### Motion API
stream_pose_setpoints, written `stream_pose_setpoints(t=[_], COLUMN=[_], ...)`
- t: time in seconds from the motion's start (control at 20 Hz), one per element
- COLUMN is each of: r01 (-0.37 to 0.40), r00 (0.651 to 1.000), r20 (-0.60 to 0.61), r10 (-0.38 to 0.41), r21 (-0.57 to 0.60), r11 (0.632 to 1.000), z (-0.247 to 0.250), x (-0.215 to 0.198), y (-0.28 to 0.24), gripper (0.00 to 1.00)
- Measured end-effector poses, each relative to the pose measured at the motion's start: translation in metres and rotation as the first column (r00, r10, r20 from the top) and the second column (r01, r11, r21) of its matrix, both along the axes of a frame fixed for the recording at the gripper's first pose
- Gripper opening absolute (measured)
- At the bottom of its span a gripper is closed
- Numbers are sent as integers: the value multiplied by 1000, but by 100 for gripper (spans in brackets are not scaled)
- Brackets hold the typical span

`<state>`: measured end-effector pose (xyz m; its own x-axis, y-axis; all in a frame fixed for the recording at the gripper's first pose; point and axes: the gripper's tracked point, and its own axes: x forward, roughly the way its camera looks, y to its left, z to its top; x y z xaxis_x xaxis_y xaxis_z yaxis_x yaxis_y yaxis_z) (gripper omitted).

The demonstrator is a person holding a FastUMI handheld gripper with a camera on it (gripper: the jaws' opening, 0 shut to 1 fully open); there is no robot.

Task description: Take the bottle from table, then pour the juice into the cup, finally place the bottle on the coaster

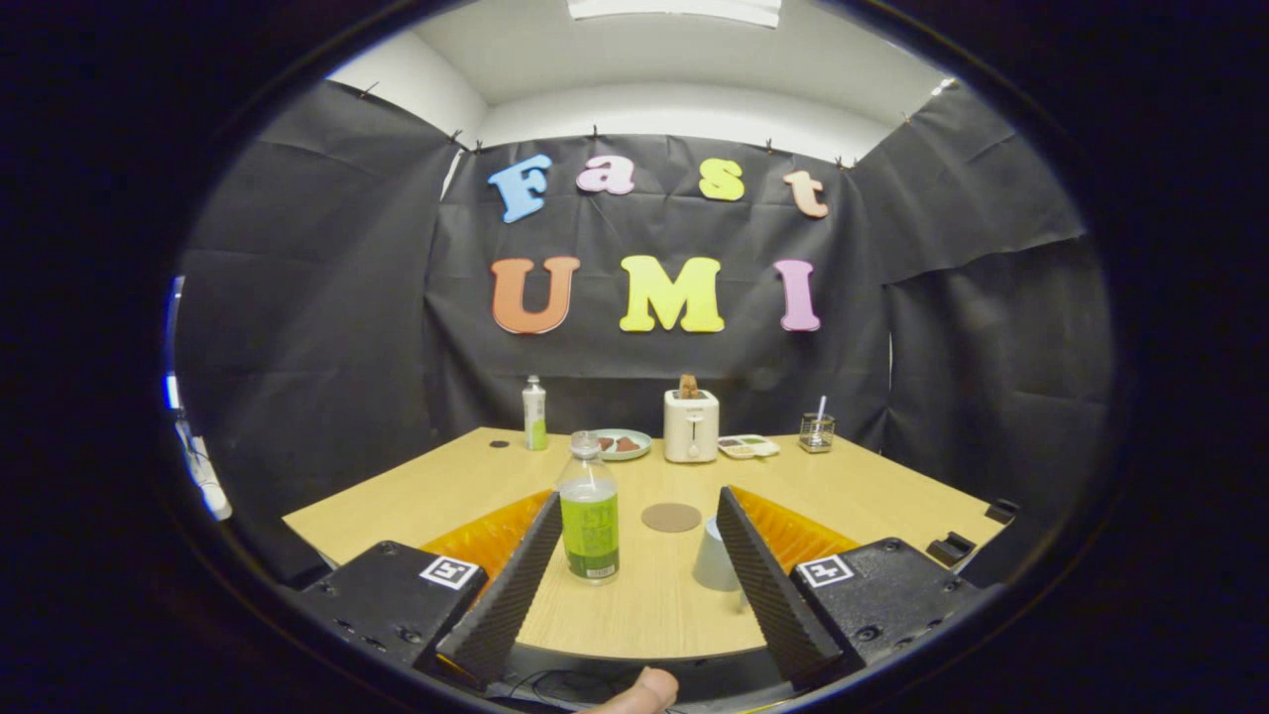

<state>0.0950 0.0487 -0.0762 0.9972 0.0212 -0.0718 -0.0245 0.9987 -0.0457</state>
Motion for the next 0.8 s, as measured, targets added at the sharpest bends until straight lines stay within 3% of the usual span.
stream_pose_setpoints(t=[0.4,0.6,0.8], r01=[-13,33,20], r00=[998,999,1000], r20=[-61,-18,25], r10=[12,-34,-20], r21=[-24,-44,-31], r11=[1000,999,999], z=[-52,-55,-54], x=[79,105,128], y=[33,30,43], gripper=[100,100,100])
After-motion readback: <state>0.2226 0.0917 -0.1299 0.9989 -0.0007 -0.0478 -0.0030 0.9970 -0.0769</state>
